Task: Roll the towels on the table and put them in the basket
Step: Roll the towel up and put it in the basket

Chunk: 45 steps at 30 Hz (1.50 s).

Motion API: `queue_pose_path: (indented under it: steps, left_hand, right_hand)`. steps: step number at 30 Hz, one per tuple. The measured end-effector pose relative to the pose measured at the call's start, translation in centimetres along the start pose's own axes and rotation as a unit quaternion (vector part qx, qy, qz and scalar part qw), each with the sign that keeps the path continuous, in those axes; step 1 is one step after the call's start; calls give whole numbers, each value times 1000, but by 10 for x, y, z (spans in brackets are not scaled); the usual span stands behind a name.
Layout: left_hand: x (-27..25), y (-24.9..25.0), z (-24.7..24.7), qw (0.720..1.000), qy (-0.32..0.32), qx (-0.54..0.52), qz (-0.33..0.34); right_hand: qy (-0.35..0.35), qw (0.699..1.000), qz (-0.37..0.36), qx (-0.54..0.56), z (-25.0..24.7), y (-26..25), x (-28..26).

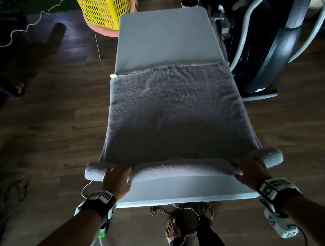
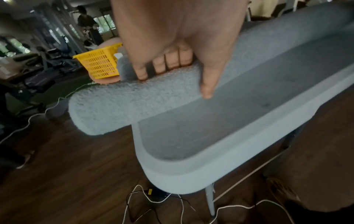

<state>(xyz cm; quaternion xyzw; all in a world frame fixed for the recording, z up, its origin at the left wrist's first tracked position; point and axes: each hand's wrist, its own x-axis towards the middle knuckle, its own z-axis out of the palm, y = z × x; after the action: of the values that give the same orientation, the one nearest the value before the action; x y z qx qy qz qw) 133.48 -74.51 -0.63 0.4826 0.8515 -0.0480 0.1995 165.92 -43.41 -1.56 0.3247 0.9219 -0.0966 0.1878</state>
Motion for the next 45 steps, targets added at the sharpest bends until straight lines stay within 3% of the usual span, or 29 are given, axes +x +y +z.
queue_pose_path:
  steps: [4,8,11,16,20,23,28,31,34,37,39,41,42,44,45]
  left_hand:
    - [16,0,-11,998,-2,54,-13]
    - [29,-8,-5,999,39,32,-4]
    - [20,-2,3,999,7,30,15]
    - [20,6,-15,998,23,56,2]
    - [27,-2,-15,998,54,29,4]
    - [15,2,-6,1000,7,12,1]
    - [3,11,-10,999,-7,31,-7]
    - [13,4,-11,998,41,35,-11]
    - [15,3,-3,999,35,34,0]
    - [9,12,-3,998,-16,55,17]
    - [15,16,-10,995,-25,94,2]
    - [22,17,-16,994,-42,104,-12]
    - [26,13,-17,996,-23,84,-24]
    - [30,5,-14,999,33,32,-29]
    - [30,3,-11,999,19,22,-26]
  right_hand:
    - [-68,997,24,-23,-22,-1,14]
    - [-9,999,34,36,-28,-2,18]
    - [-13,1000,13,17,-15,-3,6]
    - [-45,999,4,-7,-19,-1,11]
    - [54,998,-12,10,-26,1,18]
    - [-3,1000,-3,-1,-15,-1,9]
    - [-38,998,-28,-47,-15,-8,3]
    - [26,1000,-10,-9,-25,-8,10]
    - [82,996,-5,19,-13,-2,7]
    - [46,998,-43,-9,0,-2,0]
    - [-24,999,-22,-41,-7,-1,4]
    - [-65,998,3,7,-20,1,15]
    - [-64,997,12,46,-27,2,20]
    - [13,998,8,69,-32,1,26]
    - [41,997,9,67,-31,1,26]
